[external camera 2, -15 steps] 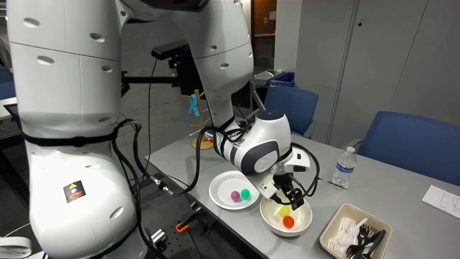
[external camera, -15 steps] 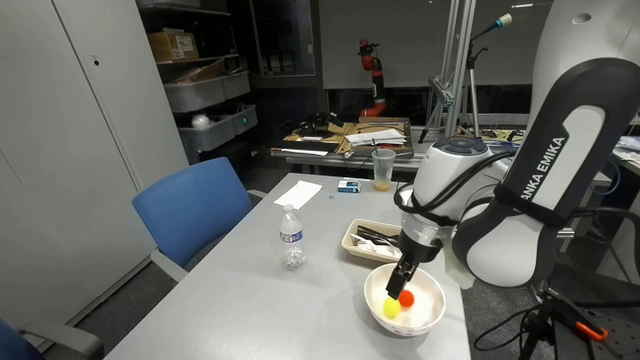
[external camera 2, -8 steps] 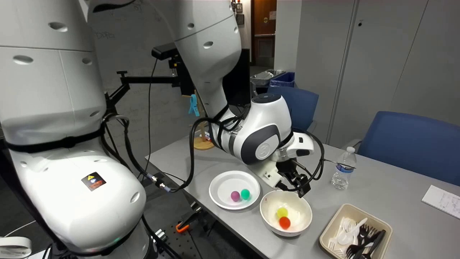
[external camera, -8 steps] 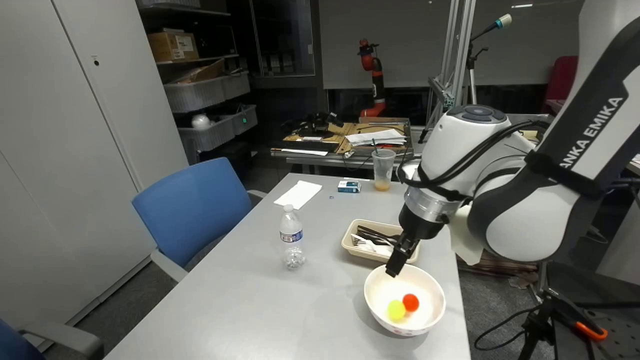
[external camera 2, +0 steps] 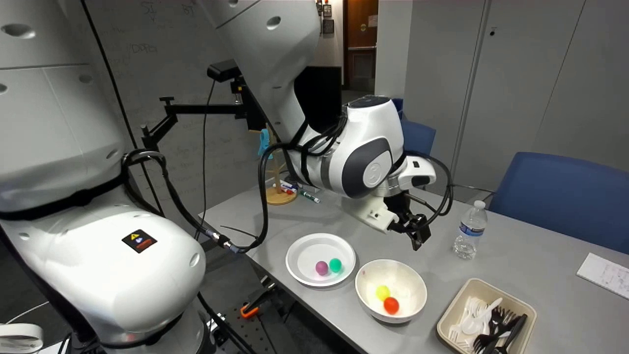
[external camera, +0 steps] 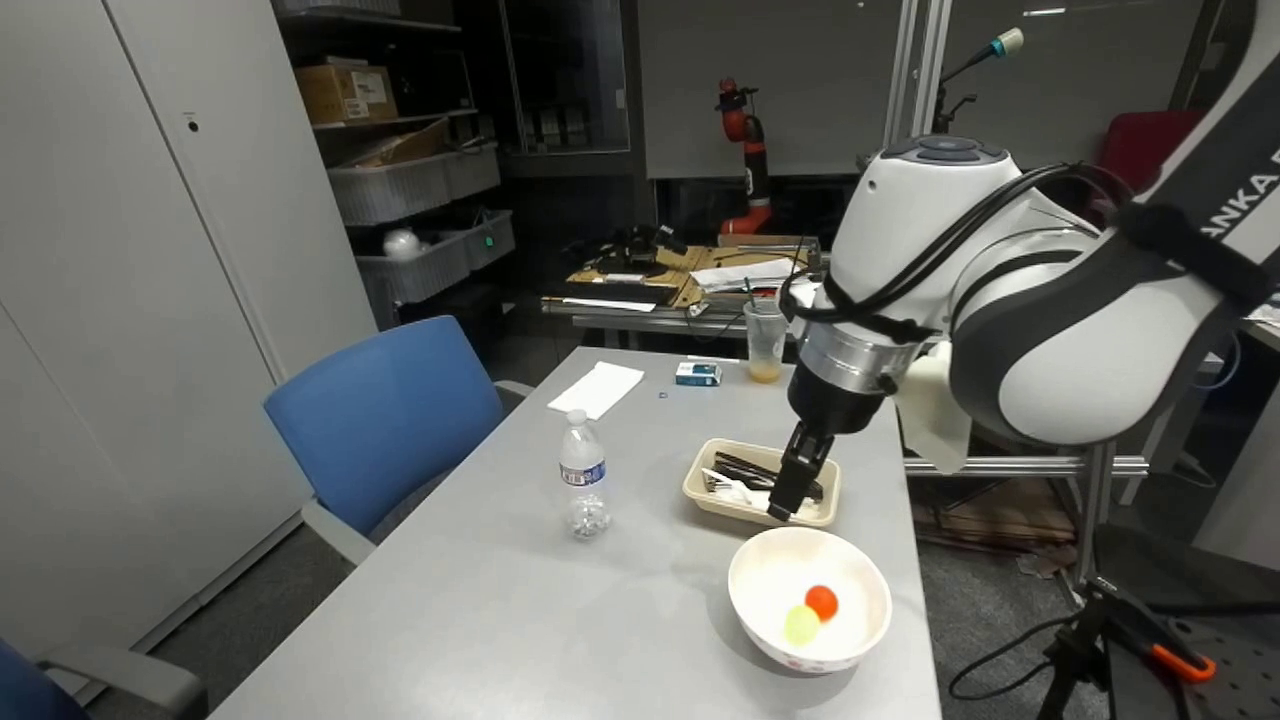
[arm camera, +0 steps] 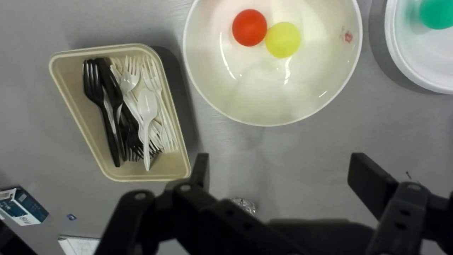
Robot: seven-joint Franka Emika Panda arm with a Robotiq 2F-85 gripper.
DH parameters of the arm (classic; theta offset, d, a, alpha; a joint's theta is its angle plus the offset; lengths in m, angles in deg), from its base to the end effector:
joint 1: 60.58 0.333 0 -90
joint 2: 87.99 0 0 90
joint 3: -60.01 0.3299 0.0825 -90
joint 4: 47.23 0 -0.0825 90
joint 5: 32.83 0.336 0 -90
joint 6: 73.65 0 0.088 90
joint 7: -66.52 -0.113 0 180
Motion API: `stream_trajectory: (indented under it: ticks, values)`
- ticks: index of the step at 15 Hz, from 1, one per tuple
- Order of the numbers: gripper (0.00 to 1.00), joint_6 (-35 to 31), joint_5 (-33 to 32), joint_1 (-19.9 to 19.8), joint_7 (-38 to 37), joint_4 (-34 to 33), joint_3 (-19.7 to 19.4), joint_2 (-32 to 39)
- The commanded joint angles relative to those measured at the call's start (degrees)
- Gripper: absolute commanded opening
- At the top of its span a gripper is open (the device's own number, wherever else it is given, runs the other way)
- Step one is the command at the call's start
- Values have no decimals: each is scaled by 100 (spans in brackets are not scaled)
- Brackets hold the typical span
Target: Pick up the orange ball and put it in the empty white bowl
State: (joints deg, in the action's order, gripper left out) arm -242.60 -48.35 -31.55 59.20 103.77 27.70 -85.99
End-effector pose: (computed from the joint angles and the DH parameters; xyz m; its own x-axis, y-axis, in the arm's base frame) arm 0.4339 -0.0078 0.3144 0.9575 0.0885 0.2744 0.0611 -0.9924 0.1066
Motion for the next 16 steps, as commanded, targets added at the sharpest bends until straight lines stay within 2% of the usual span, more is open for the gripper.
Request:
stream_trajectory:
  ticks: [1, 2, 3, 16]
  values:
    - [100, 547, -145, 37, -205, -7, 19, -491]
    - [100, 231, -2, 0, -18, -22, 18, -194]
    - [100, 301, 94, -1123, 59, -28, 1154, -249]
    - [100, 355, 141, -1127, 89, -24, 1165, -312]
